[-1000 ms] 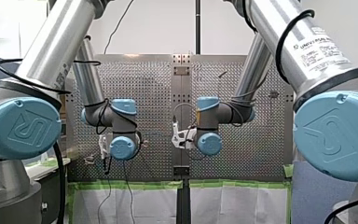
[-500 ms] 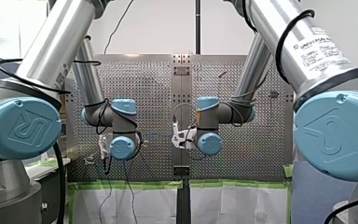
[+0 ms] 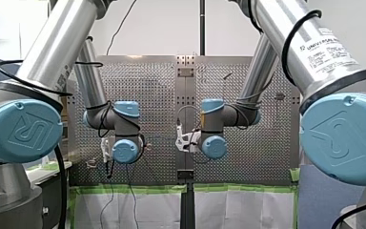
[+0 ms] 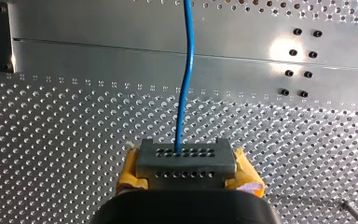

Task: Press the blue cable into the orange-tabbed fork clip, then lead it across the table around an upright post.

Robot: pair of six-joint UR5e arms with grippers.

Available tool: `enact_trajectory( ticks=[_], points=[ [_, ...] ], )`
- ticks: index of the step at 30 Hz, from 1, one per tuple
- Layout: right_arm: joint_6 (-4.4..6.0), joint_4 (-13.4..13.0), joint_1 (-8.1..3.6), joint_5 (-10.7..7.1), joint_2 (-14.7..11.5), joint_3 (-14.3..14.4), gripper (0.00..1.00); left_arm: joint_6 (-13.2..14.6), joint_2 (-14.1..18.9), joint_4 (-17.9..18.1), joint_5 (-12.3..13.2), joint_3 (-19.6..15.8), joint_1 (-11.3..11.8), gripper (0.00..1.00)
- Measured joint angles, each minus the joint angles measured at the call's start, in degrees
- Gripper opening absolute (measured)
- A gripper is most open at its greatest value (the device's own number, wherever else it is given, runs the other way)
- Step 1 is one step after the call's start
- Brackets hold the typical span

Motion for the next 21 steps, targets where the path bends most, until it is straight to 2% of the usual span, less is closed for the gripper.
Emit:
enact_trajectory(
  ticks=[13, 16, 21],
  points=[
    [-0.01, 0.0, 0.01, -0.04, 0.0, 0.0, 0.0, 0.0, 0.0, 0.0, 0.0, 0.1, -0.1, 0.0],
    [-0.25, 0.6, 0.52, -0.03, 0.4, -0.3, 0.0, 0.0, 0.0, 0.0, 0.0, 0.1, -0.1, 0.0],
    [-0.41, 2.1, 1.36, 0.0, 2.7, -0.6, 0.0, 0.0, 0.0, 0.0, 0.0, 0.1, -0.1, 0.0]
  ],
)
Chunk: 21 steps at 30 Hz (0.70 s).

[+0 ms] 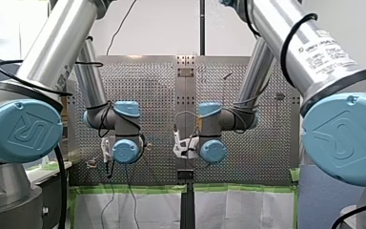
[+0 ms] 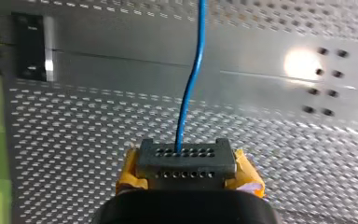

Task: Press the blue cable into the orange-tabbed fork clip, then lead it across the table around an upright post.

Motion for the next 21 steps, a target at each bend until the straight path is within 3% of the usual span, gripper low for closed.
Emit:
enact_trajectory(
  ticks=[5, 15, 21],
  points=[
    [-0.02, 0.3, 0.11, 0.0, 2.0, 0.0, 0.0, 0.0, 0.0, 0.0, 0.0, 0.0, 0.0, 0.0],
    [-0.03, 0.3, 0.13, 0.0, 2.4, 0.0, 0.0, 0.0, 0.0, 0.0, 0.0, 0.0, 0.0, 0.0],
    [-0.03, 0.3, 0.13, 0.0, 2.4, 0.0, 0.0, 0.3, 0.0, -2.2, 2.2, -0.8, 0.5, 0.0]
  ],
)
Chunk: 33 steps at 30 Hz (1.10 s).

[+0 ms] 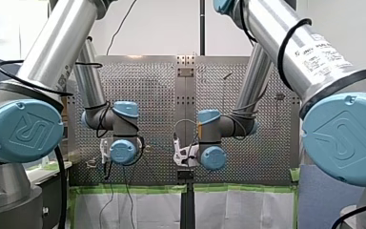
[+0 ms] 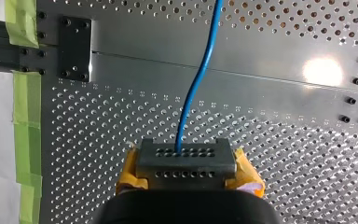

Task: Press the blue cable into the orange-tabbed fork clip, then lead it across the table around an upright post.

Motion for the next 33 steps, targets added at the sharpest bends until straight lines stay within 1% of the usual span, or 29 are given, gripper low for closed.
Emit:
enact_trajectory(
  ticks=[2, 5, 16, 21, 23, 25, 27, 30, 33],
  points=[
    [0.0, 0.0, 0.0, 0.0, 0.0, 0.0, 0.0, 0.0, 0.0, -1.1, 1.0, -0.1, 0.0, 0.0],
    [0.0, 0.0, 0.0, 0.0, 0.0, 0.0, 0.0, 0.0, 0.0, -2.8, 1.9, -0.1, 0.1, 0.0],
    [0.0, 0.0, 0.0, 0.0, 0.0, 0.0, 0.0, 0.0, 0.0, -8.3, 2.3, -0.1, 0.1, 0.0],
    [0.03, 0.1, 0.07, 0.07, -0.1, 0.1, 0.0, 0.0, -0.1, -8.8, 2.4, -0.1, 0.0, 0.0],
    [0.16, 0.6, 0.53, 0.58, -0.6, 0.6, 0.0, -0.4, 0.2, -8.3, 2.9, 0.4, 0.1, 0.0],
    [0.51, 1.2, 0.92, 1.22, -1.2, 1.2, 0.0, -1.1, 0.8, -7.5, 3.3, 1.2, -0.1, 0.0],
    [1.24, 2.1, 1.13, 2.15, -2.1, 1.8, 0.0, -1.9, 1.6, -6.9, 3.4, 2.0, -0.5, 0.0],
    [2.56, 3.6, 1.01, 3.55, -3.6, 2.3, 0.0, -3.3, 3.0, -5.6, 3.8, 3.1, -0.4, 0.0],
    [3.92, 4.7, 0.79, 4.96, -5.0, 2.4, 0.0, -4.9, 4.2, -4.1, 4.9, 2.7, 0.6, 0.0]
  ],
)
